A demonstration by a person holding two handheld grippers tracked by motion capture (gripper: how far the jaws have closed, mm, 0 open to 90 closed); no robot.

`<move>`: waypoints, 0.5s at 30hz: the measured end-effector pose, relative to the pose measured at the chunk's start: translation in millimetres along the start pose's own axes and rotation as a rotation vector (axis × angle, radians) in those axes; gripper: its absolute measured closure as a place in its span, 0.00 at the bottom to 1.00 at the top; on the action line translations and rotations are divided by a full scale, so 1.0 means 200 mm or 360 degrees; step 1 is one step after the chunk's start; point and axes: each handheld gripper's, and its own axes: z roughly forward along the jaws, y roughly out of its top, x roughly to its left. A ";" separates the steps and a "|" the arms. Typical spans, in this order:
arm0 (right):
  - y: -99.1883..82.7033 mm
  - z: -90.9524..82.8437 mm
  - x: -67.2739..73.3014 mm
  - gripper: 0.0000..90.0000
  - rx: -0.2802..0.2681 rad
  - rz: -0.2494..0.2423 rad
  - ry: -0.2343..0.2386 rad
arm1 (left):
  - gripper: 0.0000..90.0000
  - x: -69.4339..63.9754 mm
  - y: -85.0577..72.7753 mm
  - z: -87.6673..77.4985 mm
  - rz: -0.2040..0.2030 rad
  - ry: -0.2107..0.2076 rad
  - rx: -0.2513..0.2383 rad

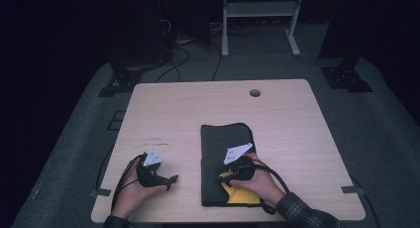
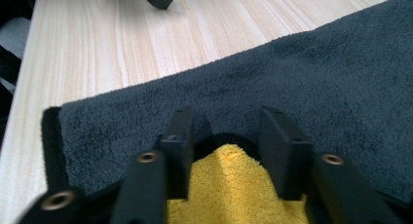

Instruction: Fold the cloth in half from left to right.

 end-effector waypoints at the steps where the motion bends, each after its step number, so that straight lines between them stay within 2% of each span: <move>1: 0.00 0.00 0.00 0.70 0.0002 -0.0008 -0.0010 | 0.00 0.00 0.00 0.00 0.0000 0.0000 0.0000; 4: 0.00 0.00 0.01 0.79 0.0011 -0.0028 -0.0035 | 0.00 0.00 0.00 0.00 0.0000 0.0000 0.0000; 7: 0.00 -0.01 0.01 0.87 0.0008 -0.0019 -0.0020 | 0.00 0.00 0.00 0.00 0.0001 0.0000 0.0000; 15: 0.01 -0.10 0.00 0.90 -0.0056 0.0035 0.0007 | 0.00 0.00 0.00 0.00 0.0001 0.0000 0.0000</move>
